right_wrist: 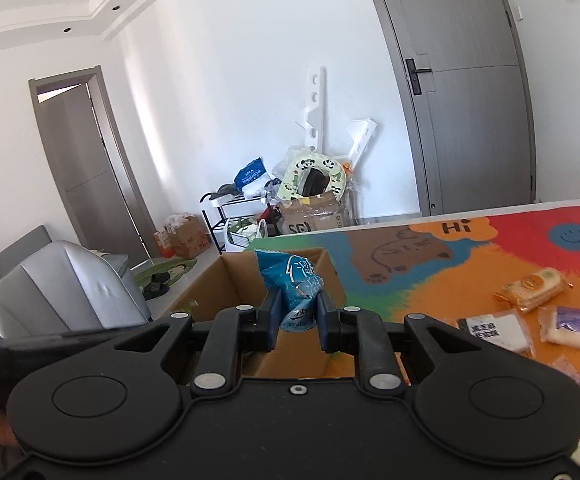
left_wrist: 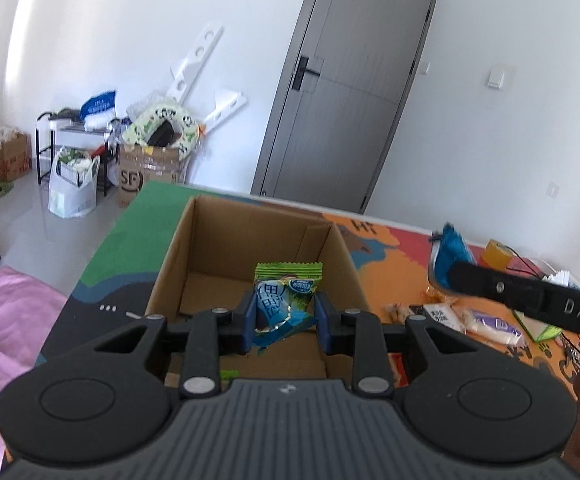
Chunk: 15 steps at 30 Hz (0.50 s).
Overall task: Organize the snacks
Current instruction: 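Lift and carry both blue packs over the cardboard box with both grippers, then open both grippers to drop the blue packs into the box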
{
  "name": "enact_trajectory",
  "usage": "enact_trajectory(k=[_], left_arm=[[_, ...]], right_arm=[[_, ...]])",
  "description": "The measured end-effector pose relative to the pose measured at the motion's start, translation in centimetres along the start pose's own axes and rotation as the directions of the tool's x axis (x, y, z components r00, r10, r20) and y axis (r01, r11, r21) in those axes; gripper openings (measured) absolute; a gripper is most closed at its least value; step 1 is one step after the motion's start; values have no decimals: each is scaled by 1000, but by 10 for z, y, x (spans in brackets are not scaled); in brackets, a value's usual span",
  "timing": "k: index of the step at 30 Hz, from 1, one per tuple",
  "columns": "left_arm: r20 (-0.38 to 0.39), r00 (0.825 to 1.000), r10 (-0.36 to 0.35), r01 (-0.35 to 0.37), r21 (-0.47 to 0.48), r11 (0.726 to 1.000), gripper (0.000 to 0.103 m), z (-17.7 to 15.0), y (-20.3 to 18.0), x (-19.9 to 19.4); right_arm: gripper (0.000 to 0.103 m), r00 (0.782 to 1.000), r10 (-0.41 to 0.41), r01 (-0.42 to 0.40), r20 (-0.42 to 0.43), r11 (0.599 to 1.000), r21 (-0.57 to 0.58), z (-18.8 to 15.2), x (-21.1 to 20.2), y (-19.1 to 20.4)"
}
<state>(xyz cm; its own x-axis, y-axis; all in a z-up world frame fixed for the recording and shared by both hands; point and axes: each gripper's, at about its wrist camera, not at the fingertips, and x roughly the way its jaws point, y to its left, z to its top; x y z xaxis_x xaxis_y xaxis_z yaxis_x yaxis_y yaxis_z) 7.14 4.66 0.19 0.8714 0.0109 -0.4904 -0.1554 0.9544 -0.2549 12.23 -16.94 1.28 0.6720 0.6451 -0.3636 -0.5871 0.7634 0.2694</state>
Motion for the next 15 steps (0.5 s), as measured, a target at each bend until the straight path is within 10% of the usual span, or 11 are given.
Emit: enact_trajectory(k=[15], left_arm=[[31, 998, 56, -54, -56, 997, 34, 3, 31, -22]], right_arm=[[27, 995, 83, -85, -59, 996, -28, -7, 23, 36]])
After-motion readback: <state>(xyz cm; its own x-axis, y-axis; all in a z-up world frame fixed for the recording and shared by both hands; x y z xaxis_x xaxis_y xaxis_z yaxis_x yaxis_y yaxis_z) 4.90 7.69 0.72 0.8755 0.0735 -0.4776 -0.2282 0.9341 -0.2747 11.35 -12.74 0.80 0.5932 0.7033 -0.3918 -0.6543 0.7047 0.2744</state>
